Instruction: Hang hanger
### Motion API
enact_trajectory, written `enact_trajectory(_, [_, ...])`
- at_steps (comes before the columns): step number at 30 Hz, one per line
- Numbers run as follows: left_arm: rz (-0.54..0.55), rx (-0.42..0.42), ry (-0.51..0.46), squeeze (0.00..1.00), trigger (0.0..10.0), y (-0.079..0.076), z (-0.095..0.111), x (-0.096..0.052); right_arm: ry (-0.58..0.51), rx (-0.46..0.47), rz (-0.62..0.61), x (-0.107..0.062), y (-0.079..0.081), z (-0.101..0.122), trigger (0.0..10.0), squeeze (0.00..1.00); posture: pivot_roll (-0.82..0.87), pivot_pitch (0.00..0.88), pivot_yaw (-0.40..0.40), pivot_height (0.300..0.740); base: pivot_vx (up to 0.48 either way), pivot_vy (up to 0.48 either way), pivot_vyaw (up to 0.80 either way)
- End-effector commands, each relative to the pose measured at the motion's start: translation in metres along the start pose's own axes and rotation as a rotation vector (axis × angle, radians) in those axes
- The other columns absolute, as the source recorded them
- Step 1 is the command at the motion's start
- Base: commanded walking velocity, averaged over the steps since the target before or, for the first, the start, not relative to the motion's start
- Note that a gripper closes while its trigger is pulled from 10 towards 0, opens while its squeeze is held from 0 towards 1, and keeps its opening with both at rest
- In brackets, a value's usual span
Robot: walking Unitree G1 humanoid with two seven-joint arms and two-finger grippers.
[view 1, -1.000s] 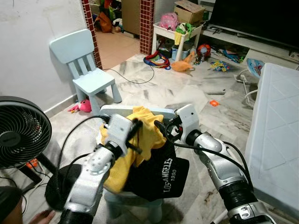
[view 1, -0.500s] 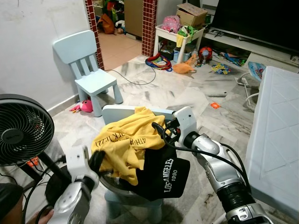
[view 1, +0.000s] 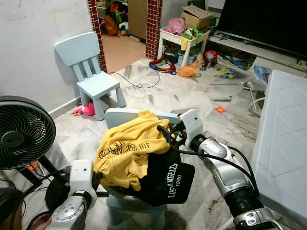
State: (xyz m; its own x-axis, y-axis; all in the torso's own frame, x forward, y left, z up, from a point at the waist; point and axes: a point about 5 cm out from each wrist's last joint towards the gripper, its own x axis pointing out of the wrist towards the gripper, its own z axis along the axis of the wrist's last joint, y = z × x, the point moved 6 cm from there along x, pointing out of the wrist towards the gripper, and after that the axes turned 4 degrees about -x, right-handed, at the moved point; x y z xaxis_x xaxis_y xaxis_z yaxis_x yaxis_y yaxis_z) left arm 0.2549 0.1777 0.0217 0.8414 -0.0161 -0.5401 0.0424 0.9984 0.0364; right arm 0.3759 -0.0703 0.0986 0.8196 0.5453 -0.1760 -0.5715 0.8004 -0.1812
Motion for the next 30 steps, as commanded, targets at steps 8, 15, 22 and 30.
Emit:
enact_trajectory(8, [-0.037,0.256,-0.031,1.00,10.0,-0.004,0.013,-0.008,-0.001,-0.004,-0.013,0.003,-0.005,0.005,10.0,0.00,0.06,0.000,-0.065,0.740,0.000,0.000,0.00])
enact_trajectory(15, [-0.081,0.373,-0.073,1.00,10.0,-0.009,0.015,-0.014,-0.003,0.003,-0.015,0.004,-0.005,0.006,10.0,0.00,0.06,0.000,-0.062,0.740,0.000,0.000,0.00])
enact_trajectory(22, [-0.316,0.609,-0.082,0.00,10.0,-0.036,-0.002,-0.025,-0.003,0.004,-0.018,0.005,-0.006,0.006,10.0,0.00,0.06,0.000,-0.064,0.740,0.000,0.000,0.00])
enact_trajectory(30, [-0.119,0.326,0.000,0.00,10.0,0.008,-0.009,-0.003,-0.008,0.002,-0.029,0.005,-0.010,0.009,10.0,0.00,0.05,0.000,-0.061,0.740,0.000,0.000,0.00])
